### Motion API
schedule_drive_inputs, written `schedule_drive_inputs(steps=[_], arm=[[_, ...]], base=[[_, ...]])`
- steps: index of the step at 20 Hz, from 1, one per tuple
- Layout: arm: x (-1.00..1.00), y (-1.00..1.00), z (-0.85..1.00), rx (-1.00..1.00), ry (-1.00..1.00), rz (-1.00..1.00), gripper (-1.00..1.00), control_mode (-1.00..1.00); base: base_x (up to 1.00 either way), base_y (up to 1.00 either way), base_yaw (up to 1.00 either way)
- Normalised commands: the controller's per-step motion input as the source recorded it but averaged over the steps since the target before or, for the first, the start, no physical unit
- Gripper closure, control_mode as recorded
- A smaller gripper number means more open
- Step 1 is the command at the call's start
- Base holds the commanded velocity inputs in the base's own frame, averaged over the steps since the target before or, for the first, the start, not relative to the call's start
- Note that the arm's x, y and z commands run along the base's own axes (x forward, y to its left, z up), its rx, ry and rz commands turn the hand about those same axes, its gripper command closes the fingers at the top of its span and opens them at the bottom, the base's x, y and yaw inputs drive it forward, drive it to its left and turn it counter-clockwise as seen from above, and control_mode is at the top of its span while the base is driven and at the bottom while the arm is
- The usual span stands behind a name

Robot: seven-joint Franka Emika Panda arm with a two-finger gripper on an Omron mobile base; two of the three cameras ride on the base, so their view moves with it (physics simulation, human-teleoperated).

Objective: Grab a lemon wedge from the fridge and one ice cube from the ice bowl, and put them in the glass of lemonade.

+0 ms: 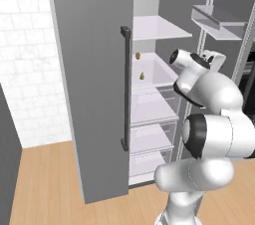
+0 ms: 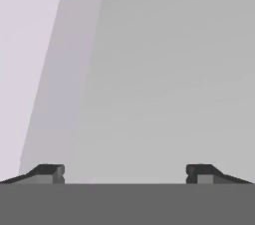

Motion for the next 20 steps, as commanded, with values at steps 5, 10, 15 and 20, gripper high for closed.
schedule_drive_inputs(steps=[5, 10, 15, 20], arm=[[0.0, -0.6, 0.0, 0.0, 0.0, 0.0, -1.0, -1.0], [0.04, -0.67, 0.0, 0.0, 0.0, 0.0, -1.0, -1.0], [0.0, -0.18, 0.0, 0.0, 0.0, 0.0, -1.0, -1.0], [-0.01, 0.4, 0.01, 0.0, 0.0, 0.0, -1.0, -1.0]], base=[[0.0, 0.0, 0.0], [0.0, 0.0, 0.0], [0.0, 0.0, 0.0], [0.0, 0.0, 0.0]])
